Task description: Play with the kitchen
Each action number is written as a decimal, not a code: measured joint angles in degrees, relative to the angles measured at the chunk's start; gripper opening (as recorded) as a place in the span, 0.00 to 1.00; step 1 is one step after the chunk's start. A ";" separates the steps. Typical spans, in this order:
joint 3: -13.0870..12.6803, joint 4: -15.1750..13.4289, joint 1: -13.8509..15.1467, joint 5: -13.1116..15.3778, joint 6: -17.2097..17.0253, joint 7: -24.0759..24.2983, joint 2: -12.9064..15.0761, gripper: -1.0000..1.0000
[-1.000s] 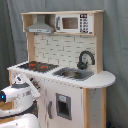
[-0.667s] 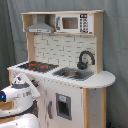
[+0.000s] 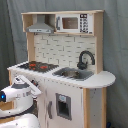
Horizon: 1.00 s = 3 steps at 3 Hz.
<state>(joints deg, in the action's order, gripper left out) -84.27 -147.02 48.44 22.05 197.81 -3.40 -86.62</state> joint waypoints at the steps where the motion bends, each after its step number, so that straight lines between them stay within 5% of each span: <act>1: -0.02 -0.02 -0.06 0.01 -0.12 -6.93 0.00 0.00; 3: -0.04 -0.02 -0.13 0.01 -0.34 -19.61 0.00 0.00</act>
<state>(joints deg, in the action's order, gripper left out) -84.31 -147.04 48.31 22.05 197.47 -23.01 -86.62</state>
